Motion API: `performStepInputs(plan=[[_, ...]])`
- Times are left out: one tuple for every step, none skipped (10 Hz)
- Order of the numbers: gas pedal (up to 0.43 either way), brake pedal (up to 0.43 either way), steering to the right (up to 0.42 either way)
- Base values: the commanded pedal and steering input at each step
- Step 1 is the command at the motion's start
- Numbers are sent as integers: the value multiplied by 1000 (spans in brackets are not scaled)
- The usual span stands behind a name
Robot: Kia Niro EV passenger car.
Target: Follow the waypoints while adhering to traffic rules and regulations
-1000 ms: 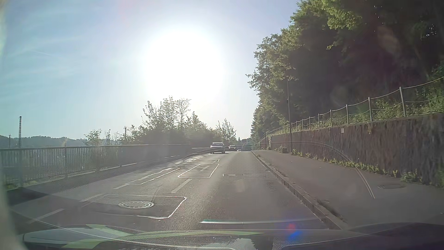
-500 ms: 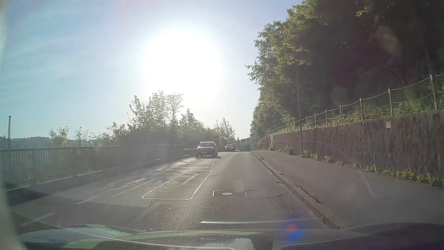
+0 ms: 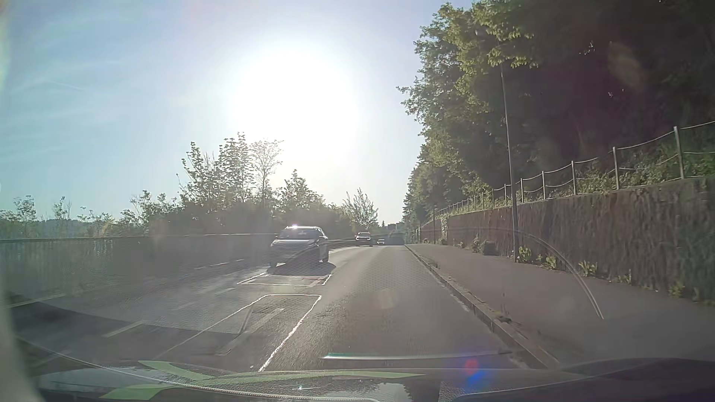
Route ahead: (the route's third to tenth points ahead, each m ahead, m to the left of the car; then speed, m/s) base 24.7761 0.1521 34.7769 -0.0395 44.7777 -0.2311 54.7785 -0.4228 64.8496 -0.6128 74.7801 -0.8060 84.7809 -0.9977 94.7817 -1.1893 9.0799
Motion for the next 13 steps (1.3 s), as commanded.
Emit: performStepInputs(plan=[[189, 0, 3], [189, 0, 3], [169, 0, 3], [169, 0, 2], [169, 0, 3], [169, 0, 3], [169, 0, 3], [169, 0, 3], [169, 0, 4], [169, 0, 4], [169, 0, 3], [169, 0, 3], [169, 0, 3]])
